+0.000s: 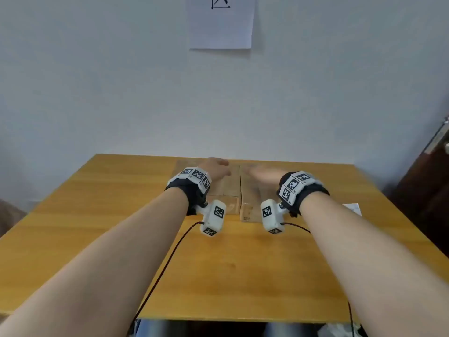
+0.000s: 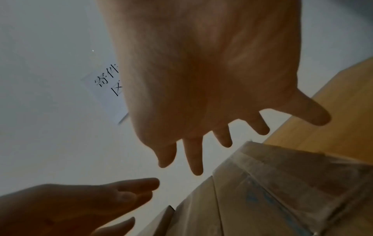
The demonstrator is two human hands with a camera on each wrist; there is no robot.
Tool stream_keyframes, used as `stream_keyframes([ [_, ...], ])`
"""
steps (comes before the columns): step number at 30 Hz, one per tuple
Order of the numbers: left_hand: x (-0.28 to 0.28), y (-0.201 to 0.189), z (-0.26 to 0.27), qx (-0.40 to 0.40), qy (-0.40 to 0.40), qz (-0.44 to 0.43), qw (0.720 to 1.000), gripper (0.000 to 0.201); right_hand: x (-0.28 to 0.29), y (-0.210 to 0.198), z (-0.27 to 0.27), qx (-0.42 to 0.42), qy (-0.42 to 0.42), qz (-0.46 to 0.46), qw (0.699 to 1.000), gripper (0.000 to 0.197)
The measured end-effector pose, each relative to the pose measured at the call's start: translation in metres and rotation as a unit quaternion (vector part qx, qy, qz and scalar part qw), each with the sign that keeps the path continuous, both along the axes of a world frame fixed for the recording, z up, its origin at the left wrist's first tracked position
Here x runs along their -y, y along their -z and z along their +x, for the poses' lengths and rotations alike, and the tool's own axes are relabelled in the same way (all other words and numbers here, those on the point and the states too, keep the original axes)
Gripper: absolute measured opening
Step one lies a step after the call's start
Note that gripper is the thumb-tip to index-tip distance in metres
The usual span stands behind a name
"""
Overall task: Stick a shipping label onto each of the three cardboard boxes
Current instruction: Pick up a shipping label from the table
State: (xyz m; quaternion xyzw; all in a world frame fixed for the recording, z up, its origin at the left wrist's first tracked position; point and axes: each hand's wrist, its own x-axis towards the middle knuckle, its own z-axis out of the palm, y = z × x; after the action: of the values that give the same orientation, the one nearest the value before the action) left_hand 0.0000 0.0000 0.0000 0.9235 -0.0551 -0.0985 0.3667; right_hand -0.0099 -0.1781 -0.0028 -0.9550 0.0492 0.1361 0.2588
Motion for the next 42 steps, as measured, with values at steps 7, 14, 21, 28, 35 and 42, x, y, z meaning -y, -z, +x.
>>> stream_keyframes([
  [7,0.03,0.039,0.018,-0.074,0.1,0.094,0.988,0.045,0.015,0.03,0.035,-0.072,0.012,-0.012,0.997,0.068],
  [14,0.024,0.058,0.036,-0.032,0.03,0.121,0.992,0.04,0.013,0.038,0.057,-0.044,0.011,-0.057,0.997,0.068],
  [21,0.008,0.068,0.044,-0.029,-0.066,0.153,0.986,0.066,-0.002,0.037,0.058,-0.039,-0.014,-0.105,0.994,0.065],
  [28,-0.039,0.061,0.042,-0.054,-0.132,0.2,0.969,0.057,-0.01,0.039,0.048,-0.047,-0.052,-0.112,0.991,0.048],
  [35,-0.048,0.051,0.038,-0.057,-0.185,0.214,0.958,0.058,-0.015,0.045,0.045,-0.002,0.01,0.037,0.999,0.071],
  [42,0.024,0.033,0.037,0.003,-0.077,0.072,0.994,0.065,0.022,0.058,0.046,0.077,0.124,0.029,0.989,0.069],
])
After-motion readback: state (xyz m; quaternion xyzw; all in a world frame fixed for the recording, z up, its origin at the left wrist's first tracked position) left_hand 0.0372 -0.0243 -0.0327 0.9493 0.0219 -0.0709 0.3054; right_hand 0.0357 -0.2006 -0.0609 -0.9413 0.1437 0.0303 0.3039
